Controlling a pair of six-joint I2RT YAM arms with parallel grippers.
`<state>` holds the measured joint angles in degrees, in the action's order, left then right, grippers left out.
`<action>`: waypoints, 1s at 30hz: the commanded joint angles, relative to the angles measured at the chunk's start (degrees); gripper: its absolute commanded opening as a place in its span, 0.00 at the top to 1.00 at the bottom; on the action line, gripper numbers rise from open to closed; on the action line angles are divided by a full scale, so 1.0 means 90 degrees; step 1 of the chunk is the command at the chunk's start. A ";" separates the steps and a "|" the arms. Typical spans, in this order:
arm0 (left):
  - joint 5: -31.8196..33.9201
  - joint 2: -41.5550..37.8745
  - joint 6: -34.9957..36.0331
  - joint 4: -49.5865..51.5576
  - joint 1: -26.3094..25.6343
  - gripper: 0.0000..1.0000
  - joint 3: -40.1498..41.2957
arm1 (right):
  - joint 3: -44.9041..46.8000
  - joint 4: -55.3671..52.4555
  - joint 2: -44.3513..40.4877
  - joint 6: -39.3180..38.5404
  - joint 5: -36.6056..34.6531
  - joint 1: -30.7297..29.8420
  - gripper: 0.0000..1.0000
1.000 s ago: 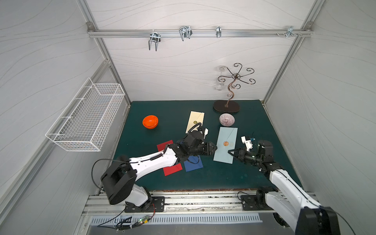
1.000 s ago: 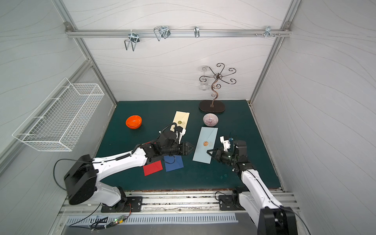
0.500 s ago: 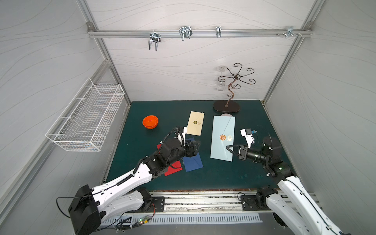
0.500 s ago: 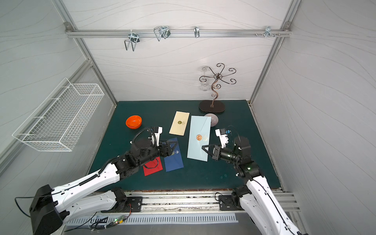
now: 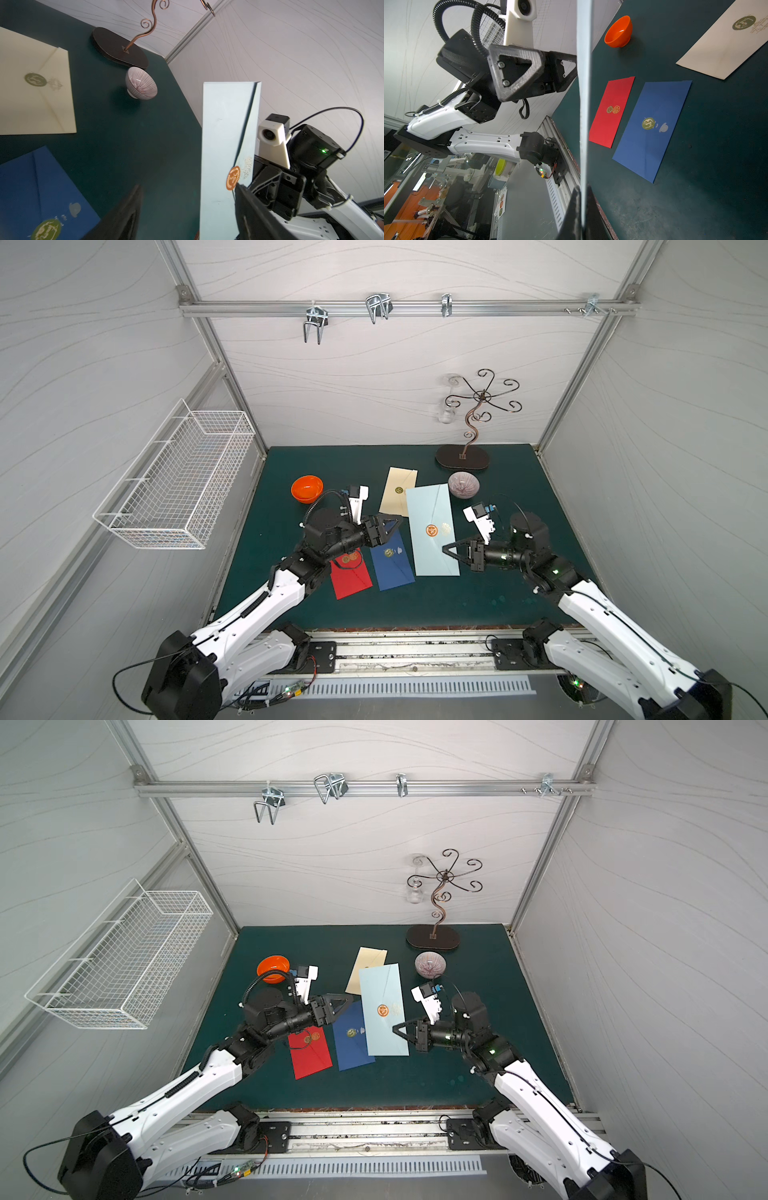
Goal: Open the envelope
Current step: Pick up the envelope from the center of the board.
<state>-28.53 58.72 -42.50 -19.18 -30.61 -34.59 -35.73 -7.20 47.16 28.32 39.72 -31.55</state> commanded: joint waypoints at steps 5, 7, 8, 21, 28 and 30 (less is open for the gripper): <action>-0.0890 0.0593 -0.0580 -0.1142 0.0029 0.31 -0.0447 | -0.0096 0.0814 0.0063 0.0224 0.0415 -0.0048 0.97; -0.0986 0.0683 -0.0736 -0.1351 0.0025 0.32 -0.0483 | -0.0086 0.0802 0.0040 0.0218 0.0454 -0.0047 0.97; -0.0999 0.0720 -0.0806 -0.1449 0.0025 0.32 -0.0492 | -0.0075 0.0806 0.0033 0.0223 0.0494 -0.0044 0.97; -0.1212 0.1257 -0.1186 -0.2074 -0.0404 0.53 -0.0830 | 0.0242 0.0644 -0.0357 0.0276 0.0548 -0.0056 0.96; -0.1152 0.1090 -0.1030 -0.1836 -0.0416 0.75 -0.0956 | 0.0201 0.0519 -0.0259 0.0259 0.0626 -0.0055 0.96; -0.1099 0.0978 -0.0936 -0.1704 -0.0417 0.75 -0.0990 | 0.0180 0.0415 -0.0242 0.0198 0.0670 -0.0050 0.95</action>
<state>-38.41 69.60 -52.07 -32.40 -34.28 -40.14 -33.89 -2.07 44.84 30.61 44.21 -31.66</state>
